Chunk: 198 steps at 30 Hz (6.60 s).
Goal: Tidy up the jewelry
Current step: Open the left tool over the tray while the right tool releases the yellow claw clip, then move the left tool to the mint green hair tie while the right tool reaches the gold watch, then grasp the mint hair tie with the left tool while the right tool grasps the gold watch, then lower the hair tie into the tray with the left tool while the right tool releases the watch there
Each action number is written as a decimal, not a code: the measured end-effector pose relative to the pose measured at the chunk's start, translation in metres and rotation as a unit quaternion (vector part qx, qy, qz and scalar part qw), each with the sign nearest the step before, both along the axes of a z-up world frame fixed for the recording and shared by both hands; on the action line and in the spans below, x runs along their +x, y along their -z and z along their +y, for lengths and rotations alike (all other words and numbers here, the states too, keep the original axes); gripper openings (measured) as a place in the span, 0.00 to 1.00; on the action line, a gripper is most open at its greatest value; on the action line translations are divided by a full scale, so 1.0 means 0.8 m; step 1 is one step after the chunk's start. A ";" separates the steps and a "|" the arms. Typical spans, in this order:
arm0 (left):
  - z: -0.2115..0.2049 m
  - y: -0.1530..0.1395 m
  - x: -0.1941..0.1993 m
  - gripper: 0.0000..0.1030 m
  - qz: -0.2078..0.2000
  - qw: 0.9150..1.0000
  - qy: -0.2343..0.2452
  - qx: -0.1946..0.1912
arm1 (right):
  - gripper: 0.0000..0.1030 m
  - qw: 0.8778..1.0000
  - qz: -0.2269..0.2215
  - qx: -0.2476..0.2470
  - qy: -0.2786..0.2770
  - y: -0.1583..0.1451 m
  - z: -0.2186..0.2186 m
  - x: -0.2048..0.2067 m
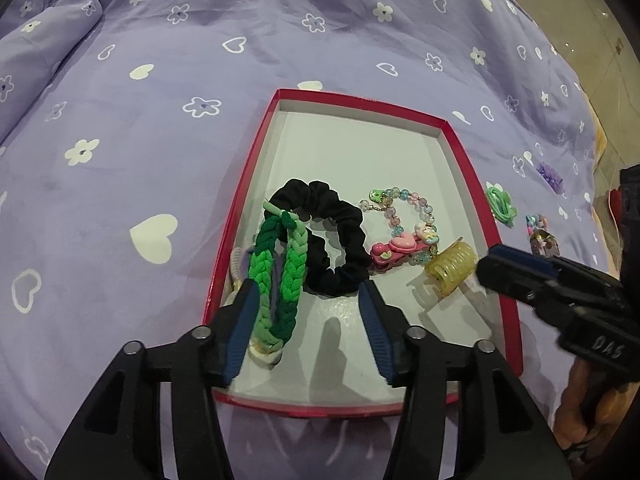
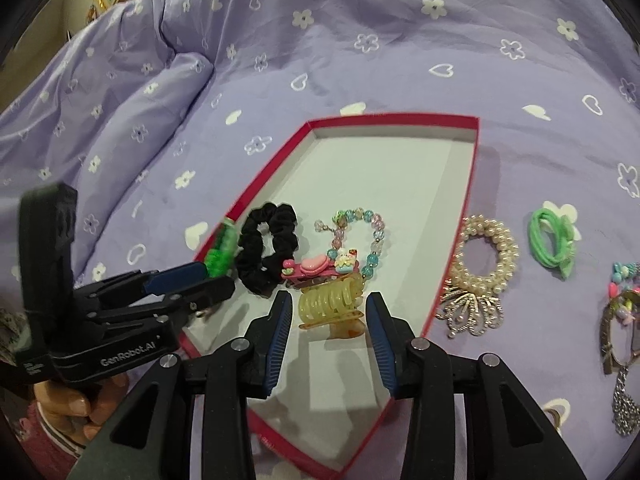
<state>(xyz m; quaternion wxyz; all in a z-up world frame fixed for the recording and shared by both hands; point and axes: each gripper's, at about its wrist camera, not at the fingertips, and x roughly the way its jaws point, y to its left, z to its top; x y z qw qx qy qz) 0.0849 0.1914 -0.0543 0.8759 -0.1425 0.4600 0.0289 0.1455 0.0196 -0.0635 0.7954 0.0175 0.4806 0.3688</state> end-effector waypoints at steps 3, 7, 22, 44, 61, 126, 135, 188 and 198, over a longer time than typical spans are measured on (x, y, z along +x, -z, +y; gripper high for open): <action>0.001 -0.005 -0.005 0.50 -0.002 1.000 -0.002 -0.003 | 0.41 1.000 -0.006 0.014 0.006 -0.014 -0.011 -0.004; -0.001 -0.016 -0.014 0.50 -0.008 1.000 -0.003 -0.005 | 0.41 0.999 -0.009 0.030 0.015 -0.027 -0.027 -0.009; -0.063 -0.066 -0.028 0.53 -0.045 0.998 0.037 -0.013 | 0.46 0.995 -0.011 0.045 0.085 -0.039 -0.138 -0.029; -0.174 -0.070 0.020 0.53 -0.038 0.992 0.122 -0.001 | 0.47 0.978 -0.004 0.025 0.205 -0.015 -0.286 -0.019; -0.240 -0.047 0.129 0.53 -0.010 0.985 0.168 0.032 | 0.46 0.979 0.011 0.001 0.204 0.020 -0.276 0.048; -0.129 -0.085 0.001 0.11 -0.056 0.993 0.091 -0.039 | 0.10 0.992 -0.026 0.012 0.126 -0.036 -0.181 -0.001; -0.090 -0.075 -0.031 0.11 -0.051 0.996 0.055 -0.040 | 0.10 0.996 -0.030 0.013 0.089 -0.042 -0.139 -0.018; 0.000 0.035 -0.013 0.23 0.041 0.998 -0.003 -0.045 | 0.14 0.993 0.016 -0.104 -0.051 0.029 0.027 -0.025; 0.000 0.029 -0.021 0.41 0.039 0.998 -0.010 -0.047 | 0.16 0.995 0.020 -0.090 -0.044 0.029 0.023 -0.025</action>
